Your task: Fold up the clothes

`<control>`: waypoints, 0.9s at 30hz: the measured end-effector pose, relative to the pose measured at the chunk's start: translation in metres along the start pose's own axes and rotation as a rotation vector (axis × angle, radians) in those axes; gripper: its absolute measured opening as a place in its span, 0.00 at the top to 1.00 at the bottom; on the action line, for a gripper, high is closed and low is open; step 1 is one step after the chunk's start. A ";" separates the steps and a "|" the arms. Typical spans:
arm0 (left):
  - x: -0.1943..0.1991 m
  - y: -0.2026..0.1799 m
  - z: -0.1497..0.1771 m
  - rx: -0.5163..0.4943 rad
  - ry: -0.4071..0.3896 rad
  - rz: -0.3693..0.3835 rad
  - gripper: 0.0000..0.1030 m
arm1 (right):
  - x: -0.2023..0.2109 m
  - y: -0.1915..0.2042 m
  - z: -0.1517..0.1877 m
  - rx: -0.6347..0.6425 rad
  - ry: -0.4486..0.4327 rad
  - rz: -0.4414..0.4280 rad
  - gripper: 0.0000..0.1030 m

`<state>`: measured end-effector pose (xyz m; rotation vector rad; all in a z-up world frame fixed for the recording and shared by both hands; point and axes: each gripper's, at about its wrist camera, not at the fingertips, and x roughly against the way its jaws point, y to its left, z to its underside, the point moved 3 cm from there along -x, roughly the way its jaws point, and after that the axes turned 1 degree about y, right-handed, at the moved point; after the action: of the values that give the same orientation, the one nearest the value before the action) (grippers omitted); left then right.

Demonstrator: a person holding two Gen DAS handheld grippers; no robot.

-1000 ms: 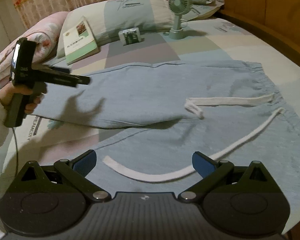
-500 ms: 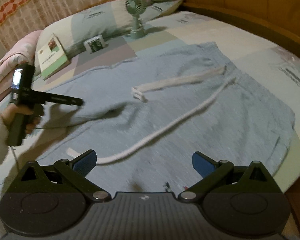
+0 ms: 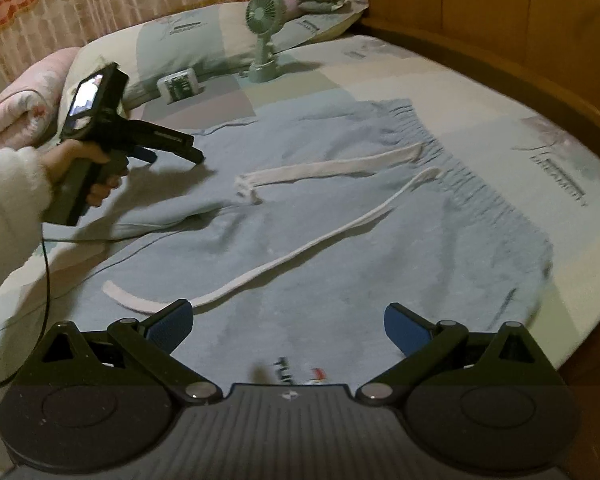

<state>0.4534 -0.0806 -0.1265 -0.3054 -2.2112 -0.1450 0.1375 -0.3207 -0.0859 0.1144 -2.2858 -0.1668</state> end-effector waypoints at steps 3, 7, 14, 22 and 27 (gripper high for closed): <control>-0.014 0.009 -0.017 0.051 0.002 -0.044 0.00 | 0.001 -0.011 -0.002 -0.024 -0.007 0.015 0.00; -0.017 0.008 -0.029 0.042 0.029 -0.080 0.01 | -0.003 -0.024 -0.002 -0.070 -0.007 0.013 0.00; 0.023 -0.026 -0.027 -0.025 0.043 0.032 0.01 | -0.013 -0.025 -0.003 -0.065 0.002 -0.020 0.00; 0.040 -0.125 -0.012 -0.243 0.080 0.291 0.01 | -0.059 -0.024 -0.015 0.056 0.030 0.007 0.00; 0.004 -0.137 -0.009 -0.200 0.139 0.254 0.01 | -0.077 -0.043 -0.014 -0.008 0.061 0.022 0.00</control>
<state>0.4208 -0.2139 -0.1169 -0.6626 -2.0035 -0.2410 0.2000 -0.3536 -0.1409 0.0884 -2.2247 -0.1591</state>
